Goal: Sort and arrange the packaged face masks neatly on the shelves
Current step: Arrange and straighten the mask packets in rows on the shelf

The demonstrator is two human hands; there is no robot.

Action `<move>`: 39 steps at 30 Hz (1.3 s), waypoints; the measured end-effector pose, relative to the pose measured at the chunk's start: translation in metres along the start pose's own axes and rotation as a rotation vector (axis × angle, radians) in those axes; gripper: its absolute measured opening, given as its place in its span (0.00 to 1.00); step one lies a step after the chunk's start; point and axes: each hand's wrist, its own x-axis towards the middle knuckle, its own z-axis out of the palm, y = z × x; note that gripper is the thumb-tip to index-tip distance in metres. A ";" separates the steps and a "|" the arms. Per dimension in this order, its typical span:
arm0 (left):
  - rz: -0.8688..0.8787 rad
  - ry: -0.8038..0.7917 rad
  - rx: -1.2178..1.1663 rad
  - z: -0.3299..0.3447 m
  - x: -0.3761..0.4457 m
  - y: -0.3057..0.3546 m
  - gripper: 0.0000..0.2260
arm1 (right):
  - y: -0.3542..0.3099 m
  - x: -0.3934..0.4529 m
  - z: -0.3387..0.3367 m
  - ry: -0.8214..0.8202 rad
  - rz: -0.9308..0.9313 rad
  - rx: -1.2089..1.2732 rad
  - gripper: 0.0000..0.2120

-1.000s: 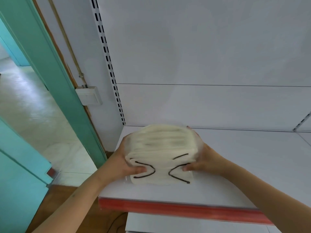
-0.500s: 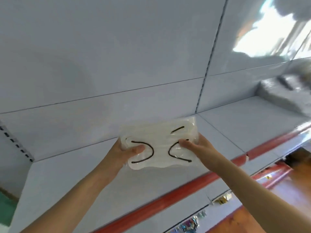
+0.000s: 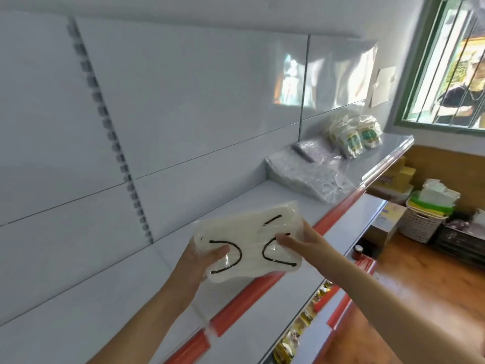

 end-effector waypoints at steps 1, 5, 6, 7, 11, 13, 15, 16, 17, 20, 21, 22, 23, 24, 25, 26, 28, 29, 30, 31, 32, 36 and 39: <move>-0.007 0.016 0.009 0.013 0.018 0.000 0.26 | 0.000 0.013 -0.020 -0.019 0.008 0.001 0.27; 0.011 0.160 0.037 0.052 0.079 -0.003 0.23 | 0.003 0.080 -0.077 -0.060 0.035 0.006 0.27; 0.028 0.203 0.051 0.059 0.092 -0.002 0.21 | 0.004 0.098 -0.085 -0.061 0.032 0.004 0.28; 0.036 0.261 0.063 0.061 0.108 -0.003 0.21 | 0.004 0.117 -0.091 -0.062 0.023 0.005 0.29; 0.061 0.442 0.127 0.058 0.169 0.003 0.33 | -0.004 0.200 -0.106 -0.175 -0.053 -0.015 0.31; 0.078 0.506 0.164 0.051 0.195 -0.001 0.26 | -0.003 0.242 -0.108 -0.240 -0.053 -0.058 0.40; 0.050 0.597 0.136 0.048 0.218 -0.007 0.27 | 0.004 0.276 -0.106 -0.304 -0.008 -0.139 0.51; 0.039 0.618 0.134 0.049 0.224 -0.012 0.30 | 0.008 0.284 -0.102 -0.310 0.013 -0.204 0.53; 0.023 0.633 0.131 0.051 0.231 -0.019 0.31 | 0.007 0.288 -0.096 -0.306 0.019 -0.285 0.54; 0.064 0.675 0.149 0.059 0.245 -0.029 0.31 | 0.014 0.299 -0.095 -0.272 -0.022 -0.409 0.48; 0.052 0.667 0.118 0.063 0.246 -0.027 0.31 | 0.015 0.300 -0.098 -0.263 -0.009 -0.405 0.47; 0.019 0.640 0.099 0.064 0.245 -0.026 0.31 | 0.017 0.300 -0.099 -0.257 -0.002 -0.386 0.49; 0.002 0.620 0.083 0.066 0.242 -0.025 0.31 | 0.018 0.298 -0.100 -0.243 -0.005 -0.384 0.51; -0.002 0.620 0.085 0.068 0.240 -0.025 0.32 | 0.019 0.296 -0.102 -0.226 -0.034 -0.411 0.54; -0.006 0.642 0.100 0.068 0.237 -0.029 0.32 | 0.020 0.297 -0.105 -0.202 -0.086 -0.478 0.57; -0.005 0.682 0.127 0.069 0.235 -0.031 0.33 | 0.019 0.297 -0.107 -0.184 -0.151 -0.552 0.58; -0.020 0.773 0.149 0.075 0.234 -0.029 0.42 | 0.012 0.299 -0.108 -0.160 -0.310 -0.667 0.54; -0.030 0.793 0.130 0.079 0.236 -0.028 0.41 | 0.007 0.300 -0.107 -0.169 -0.410 -0.747 0.49; -0.028 0.785 0.093 0.084 0.239 -0.026 0.34 | 0.002 0.302 -0.104 -0.204 -0.500 -0.865 0.44; -0.025 0.751 0.054 0.092 0.241 -0.021 0.27 | 0.002 0.304 -0.101 -0.276 -0.549 -0.987 0.41; -0.021 0.715 0.026 0.098 0.242 -0.020 0.23 | 0.004 0.306 -0.098 -0.377 -0.558 -1.098 0.39; -0.066 0.661 0.130 0.109 0.235 -0.016 0.23 | 0.014 0.321 -0.101 -0.553 -0.579 -1.251 0.39; -0.135 0.651 0.291 0.109 0.226 -0.020 0.53 | 0.016 0.334 -0.102 -0.511 -0.684 -1.258 0.41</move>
